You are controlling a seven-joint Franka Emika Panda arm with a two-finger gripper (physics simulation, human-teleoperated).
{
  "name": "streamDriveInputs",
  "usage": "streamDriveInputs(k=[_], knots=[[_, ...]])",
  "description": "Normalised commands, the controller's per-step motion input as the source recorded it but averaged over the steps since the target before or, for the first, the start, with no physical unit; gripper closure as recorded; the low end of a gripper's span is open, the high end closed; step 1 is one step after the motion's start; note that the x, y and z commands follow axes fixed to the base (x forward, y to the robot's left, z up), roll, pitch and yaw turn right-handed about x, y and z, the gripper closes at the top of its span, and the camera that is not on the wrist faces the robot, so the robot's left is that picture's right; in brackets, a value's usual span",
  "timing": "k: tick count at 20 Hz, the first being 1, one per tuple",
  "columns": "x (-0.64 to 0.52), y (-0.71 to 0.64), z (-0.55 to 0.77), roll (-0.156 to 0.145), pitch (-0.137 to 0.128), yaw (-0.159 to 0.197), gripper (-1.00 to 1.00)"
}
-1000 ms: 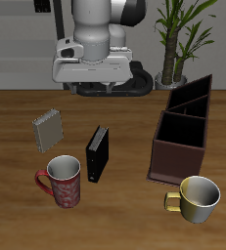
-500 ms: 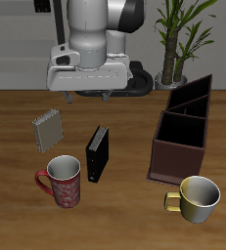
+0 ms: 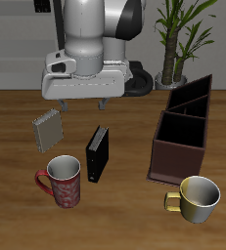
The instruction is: Place the red mug into the left desk caddy's right compartment and place the yellow book into the left desk caddy's back compartment
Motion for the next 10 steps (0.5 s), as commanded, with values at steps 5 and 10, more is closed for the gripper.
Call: streamDriveInputs(k=[5, 10], knots=[[0.22, -0.02, -0.12, -0.017, -0.025, 0.023, -1.00], [0.21, -0.03, -0.11, -0.004, -0.010, -0.002, -1.00]])
